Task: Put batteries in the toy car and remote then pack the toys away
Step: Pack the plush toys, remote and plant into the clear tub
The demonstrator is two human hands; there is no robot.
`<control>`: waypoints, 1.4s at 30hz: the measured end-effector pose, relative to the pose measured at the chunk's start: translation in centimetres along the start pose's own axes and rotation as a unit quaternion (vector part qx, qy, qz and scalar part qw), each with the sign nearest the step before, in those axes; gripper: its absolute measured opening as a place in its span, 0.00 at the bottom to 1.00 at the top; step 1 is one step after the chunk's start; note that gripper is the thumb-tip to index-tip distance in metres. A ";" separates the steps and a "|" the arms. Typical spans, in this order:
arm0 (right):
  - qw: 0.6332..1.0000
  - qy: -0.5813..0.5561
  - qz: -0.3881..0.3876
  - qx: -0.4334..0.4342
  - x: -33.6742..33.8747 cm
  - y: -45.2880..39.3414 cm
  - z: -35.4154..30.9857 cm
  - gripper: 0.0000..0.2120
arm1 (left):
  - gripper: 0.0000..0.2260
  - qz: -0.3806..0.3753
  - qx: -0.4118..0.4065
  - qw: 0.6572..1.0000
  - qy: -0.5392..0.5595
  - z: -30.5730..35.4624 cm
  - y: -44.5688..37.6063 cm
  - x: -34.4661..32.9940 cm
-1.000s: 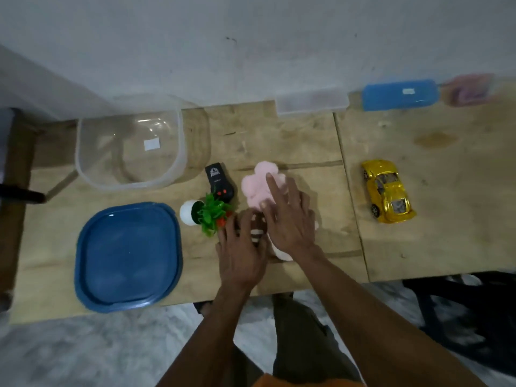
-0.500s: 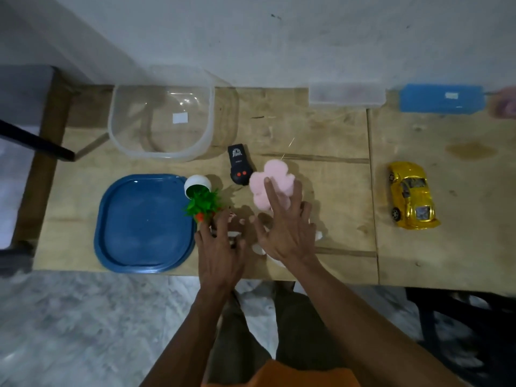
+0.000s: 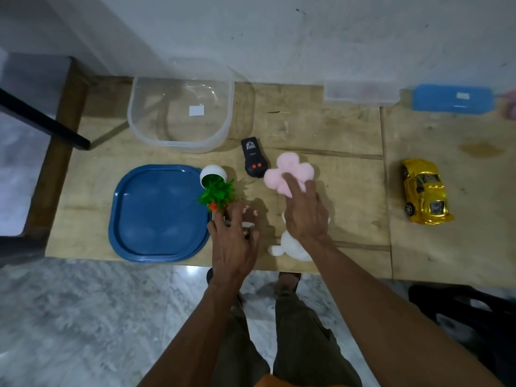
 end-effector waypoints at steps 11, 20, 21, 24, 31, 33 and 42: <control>0.969 -0.189 0.136 0.084 9.0 0.7 -2.1 0.20 | 0.28 0.091 -0.043 0.994 0.044 6.4 -0.6 5.7; 0.950 -0.242 0.144 0.134 13.2 -3.1 -8.8 0.21 | 0.26 0.174 -0.047 0.981 0.078 7.6 -4.6 14.2; 0.949 -0.245 0.145 0.135 13.1 -3.8 -9.7 0.21 | 0.26 0.180 -0.046 0.979 0.079 7.3 -5.2 15.1; 0.945 -0.253 0.152 0.140 13.1 -6.0 -13.5 0.20 | 0.26 0.190 -0.040 0.977 0.091 5.4 -7.8 18.2; 0.951 -0.238 0.166 0.110 11.4 -13.4 -23.0 0.22 | 0.26 0.129 -0.073 0.986 0.076 0.5 -16.3 24.4; 0.949 -0.236 0.180 0.108 10.5 -15.7 -24.9 0.22 | 0.28 0.095 -0.078 0.990 0.065 -1.0 -18.9 24.6; 0.971 -0.173 0.139 0.093 3.0 -20.3 -24.9 0.22 | 0.23 -0.004 -0.080 0.995 0.051 -4.4 -24.0 22.4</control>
Point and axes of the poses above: each hand's wrist, its own y-axis away from the middle knuckle, its own x-axis out of the back of the hand, z = x × y, the point moved 7 cm from there along -y, towards the middle knuckle, and after that the axes turned 13 degrees about -z, right-handed, at the moved point
